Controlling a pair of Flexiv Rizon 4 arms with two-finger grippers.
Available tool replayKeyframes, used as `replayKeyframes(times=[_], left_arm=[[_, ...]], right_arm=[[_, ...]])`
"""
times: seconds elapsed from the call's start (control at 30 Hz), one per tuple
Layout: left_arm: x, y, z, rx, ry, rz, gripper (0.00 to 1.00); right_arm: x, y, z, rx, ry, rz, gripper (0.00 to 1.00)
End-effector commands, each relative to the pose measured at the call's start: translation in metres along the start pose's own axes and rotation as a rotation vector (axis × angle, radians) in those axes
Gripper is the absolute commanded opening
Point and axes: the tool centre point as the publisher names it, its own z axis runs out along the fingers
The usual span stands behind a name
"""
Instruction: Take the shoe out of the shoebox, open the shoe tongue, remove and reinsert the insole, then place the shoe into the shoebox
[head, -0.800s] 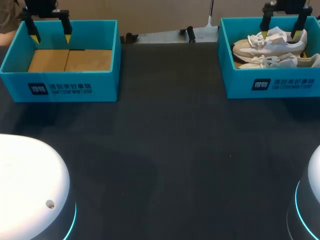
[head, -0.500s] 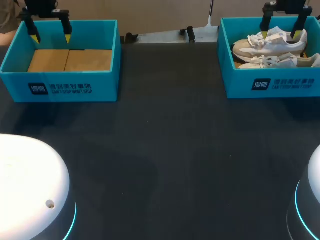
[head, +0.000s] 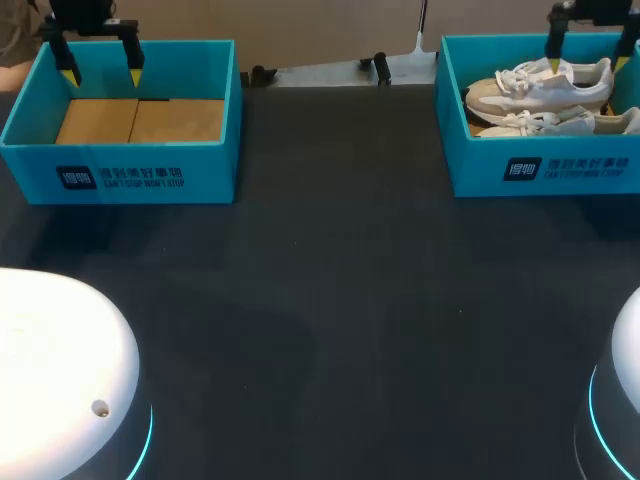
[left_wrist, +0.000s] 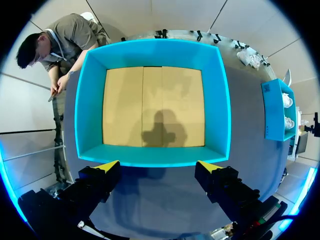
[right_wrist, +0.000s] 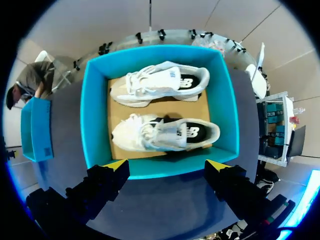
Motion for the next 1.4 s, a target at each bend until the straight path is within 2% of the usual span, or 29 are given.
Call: replayKeyframes(times=[0.03, 0.2, 0.4, 0.43, 0.47, 0.57, 0.67, 0.8, 0.93, 1.1, 1.23, 1.4], left_arm=[[0.0, 0.0, 0.0, 0.0, -0.001, 0.0, 1.0], [0.0, 0.0, 0.0, 0.0, -0.001, 0.0, 1.0], [0.0, 0.0, 0.0, 0.0, -0.001, 0.0, 1.0], [0.0, 0.0, 0.0, 0.0, -0.001, 0.0, 1.0], [0.0, 0.0, 0.0, 0.0, -0.001, 0.0, 1.0], [0.0, 0.0, 0.0, 0.0, -0.001, 0.0, 1.0], [0.0, 0.0, 0.0, 0.0, -0.001, 0.0, 1.0], [0.0, 0.0, 0.0, 0.0, -0.001, 0.0, 1.0], [0.0, 0.0, 0.0, 0.0, -0.001, 0.0, 1.0], [0.0, 0.0, 0.0, 0.0, -0.001, 0.0, 1.0], [0.0, 0.0, 0.0, 0.0, -0.001, 0.0, 1.0], [0.0, 0.0, 0.0, 0.0, -0.001, 0.0, 1.0]], right_arm=[[-0.023, 0.004, 0.013, 0.003, -0.01, 0.022, 1.0], [-0.049, 0.008, 0.03, -0.006, -0.073, 0.035, 1.0], [-0.065, 0.012, 0.042, 0.002, -0.101, 0.048, 1.0], [-0.067, 0.013, 0.046, 0.001, -0.102, 0.05, 0.9], [-0.069, 0.014, 0.047, -0.004, -0.1, 0.052, 0.49], [-0.074, 0.016, 0.06, 0.0, -0.1, 0.054, 0.29], [-0.08, 0.018, 0.07, -0.012, -0.126, 0.084, 0.28], [-0.087, 0.022, 0.081, -0.02, -0.133, 0.093, 0.22], [-0.095, 0.026, 0.094, -0.018, -0.144, 0.101, 0.28], [-0.102, 0.025, 0.107, -0.022, -0.143, 0.114, 0.27], [-0.107, 0.025, 0.116, -0.013, -0.13, 0.116, 0.35], [-0.11, 0.025, 0.123, -0.009, -0.113, 0.098, 0.33]])
